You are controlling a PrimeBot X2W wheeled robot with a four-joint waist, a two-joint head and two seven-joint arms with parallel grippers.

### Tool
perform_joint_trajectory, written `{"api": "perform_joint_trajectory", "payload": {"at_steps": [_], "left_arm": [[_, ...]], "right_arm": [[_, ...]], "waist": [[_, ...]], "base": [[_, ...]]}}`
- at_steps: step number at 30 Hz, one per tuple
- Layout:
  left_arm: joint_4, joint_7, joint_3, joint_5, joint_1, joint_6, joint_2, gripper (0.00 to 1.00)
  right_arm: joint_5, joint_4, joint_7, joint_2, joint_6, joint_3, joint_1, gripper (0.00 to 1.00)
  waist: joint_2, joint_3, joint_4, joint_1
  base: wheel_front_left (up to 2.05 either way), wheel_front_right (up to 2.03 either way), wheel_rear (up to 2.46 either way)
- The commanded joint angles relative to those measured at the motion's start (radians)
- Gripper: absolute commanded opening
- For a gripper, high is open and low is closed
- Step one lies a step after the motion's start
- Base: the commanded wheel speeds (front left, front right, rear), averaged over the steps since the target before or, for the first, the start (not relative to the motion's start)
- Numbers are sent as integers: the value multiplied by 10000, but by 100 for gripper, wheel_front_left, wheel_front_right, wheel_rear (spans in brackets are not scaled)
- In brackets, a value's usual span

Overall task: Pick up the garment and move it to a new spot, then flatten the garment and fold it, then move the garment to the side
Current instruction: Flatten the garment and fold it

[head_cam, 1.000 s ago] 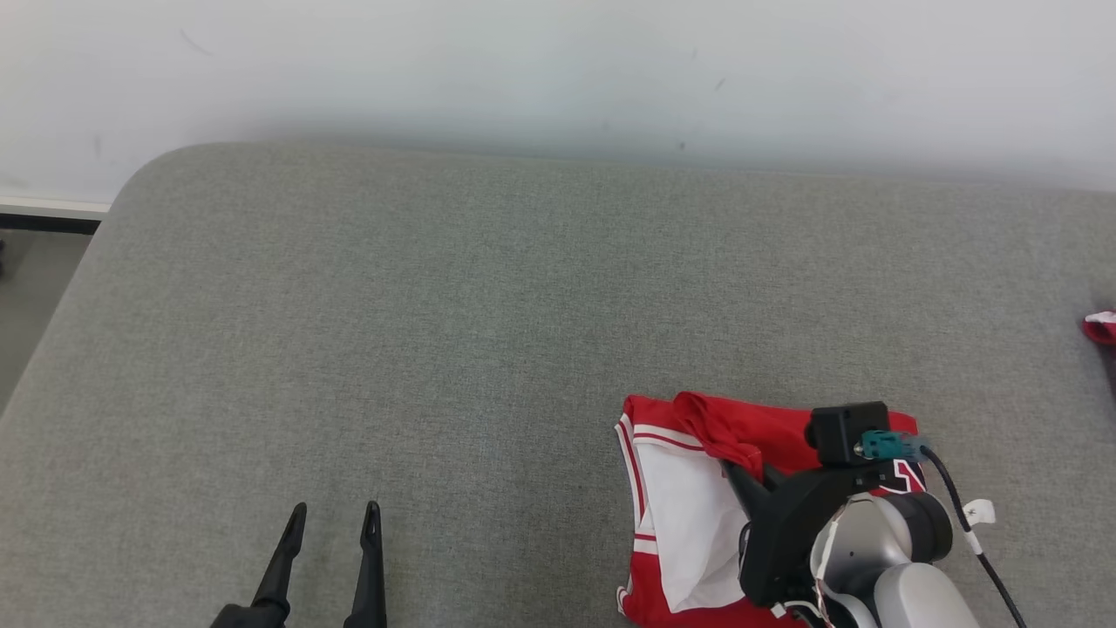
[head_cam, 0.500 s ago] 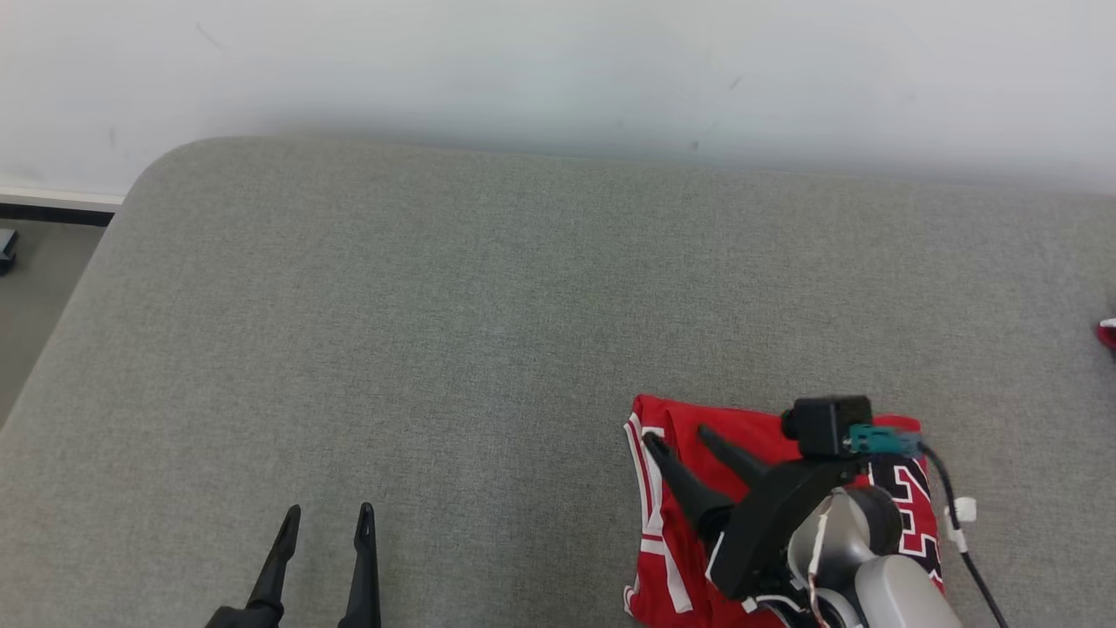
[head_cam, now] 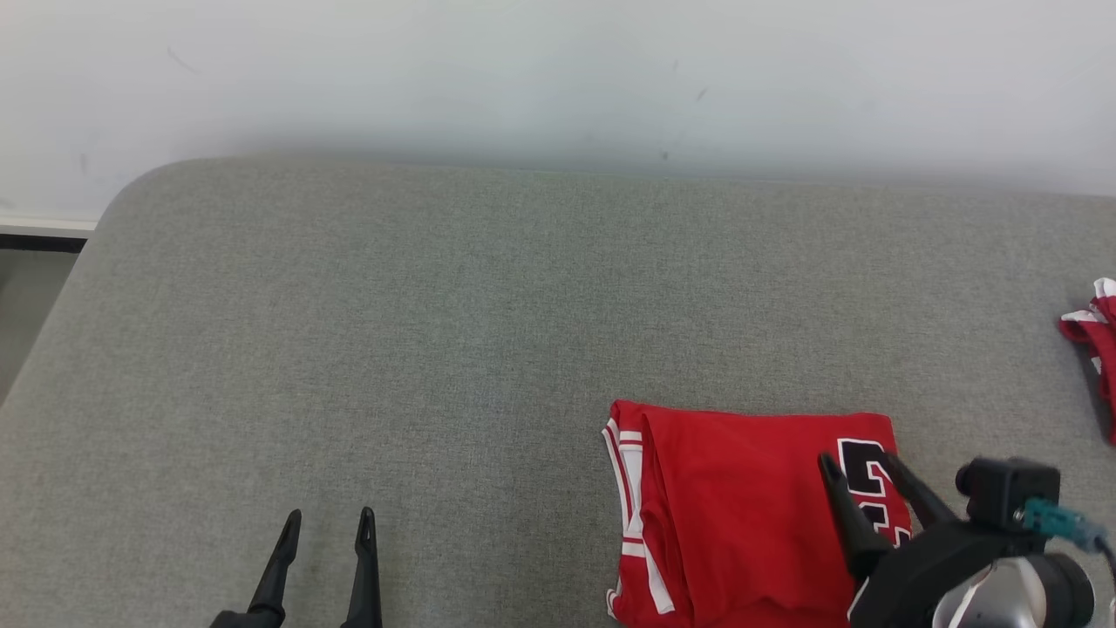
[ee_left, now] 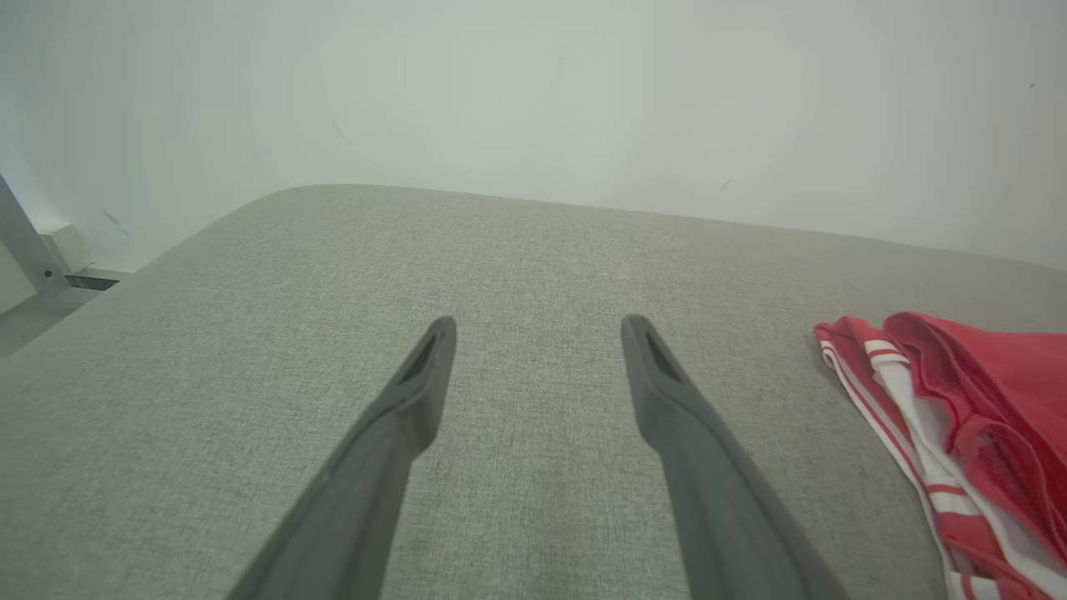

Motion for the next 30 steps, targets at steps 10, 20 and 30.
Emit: {"api": "perform_joint_trajectory", "payload": {"at_steps": [10,20,30], "left_arm": [[-21,-28,2,-79,22,32,-12,100],[45,-28,-49,-66,-221,-43,-12,100],[115,-28,-88,-56,-248,-42,-12,100]], "right_arm": [[-713,-282,-292,35,8,1478,1570,100],[-890,473,-648,29,8,3179,1203,100],[-1420,1301,-435,30,8,3226,895,100]], "waist": [[0,159,-86,0],[0,497,66,0],[0,499,320,0]], "base": [[0,0,0],[0,0,0],[0,0,0]]}}
